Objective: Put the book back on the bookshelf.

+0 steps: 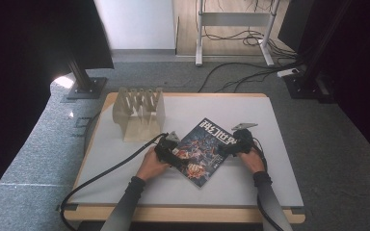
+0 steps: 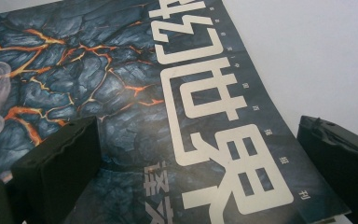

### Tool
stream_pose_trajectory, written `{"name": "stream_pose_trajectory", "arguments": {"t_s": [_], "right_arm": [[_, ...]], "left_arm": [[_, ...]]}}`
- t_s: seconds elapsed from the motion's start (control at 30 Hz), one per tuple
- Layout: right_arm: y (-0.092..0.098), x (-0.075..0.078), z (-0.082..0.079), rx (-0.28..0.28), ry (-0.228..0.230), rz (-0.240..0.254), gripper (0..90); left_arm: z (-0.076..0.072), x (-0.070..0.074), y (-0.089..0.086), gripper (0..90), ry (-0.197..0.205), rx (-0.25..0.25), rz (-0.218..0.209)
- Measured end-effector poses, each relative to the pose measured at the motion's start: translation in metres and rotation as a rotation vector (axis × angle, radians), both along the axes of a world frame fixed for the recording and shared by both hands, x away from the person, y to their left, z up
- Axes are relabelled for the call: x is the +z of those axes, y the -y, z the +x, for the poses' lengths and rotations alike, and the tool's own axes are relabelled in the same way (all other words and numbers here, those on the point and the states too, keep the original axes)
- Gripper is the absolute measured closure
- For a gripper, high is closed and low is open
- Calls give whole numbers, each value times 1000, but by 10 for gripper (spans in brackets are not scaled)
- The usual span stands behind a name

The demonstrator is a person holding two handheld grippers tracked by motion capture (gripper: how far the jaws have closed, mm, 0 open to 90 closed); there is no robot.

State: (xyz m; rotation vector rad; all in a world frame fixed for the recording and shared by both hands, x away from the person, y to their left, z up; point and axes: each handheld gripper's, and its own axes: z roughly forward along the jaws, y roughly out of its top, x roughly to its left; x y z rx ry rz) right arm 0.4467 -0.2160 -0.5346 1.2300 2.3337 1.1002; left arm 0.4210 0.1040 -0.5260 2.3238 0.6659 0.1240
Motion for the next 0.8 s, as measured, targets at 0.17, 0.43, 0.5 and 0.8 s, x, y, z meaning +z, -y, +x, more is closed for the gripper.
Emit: {"name": "stream_pose_trajectory", "arguments": {"t_s": [0.17,0.43,0.5,0.8], "right_arm": [[-7,0,-14,8,3,-4,1],[-21,0,-47,9,9,-6,0],[-23,0,-53,19,19,-17,0],[9,8,-80,-69,48,-59,0]], "left_arm": [[-16,1,-7,0,-4,-5,6],[-47,1,-21,0,-4,-16,7],[-50,1,-23,0,-3,-19,7],[-63,-1,-22,0,6,0,-3]]}}
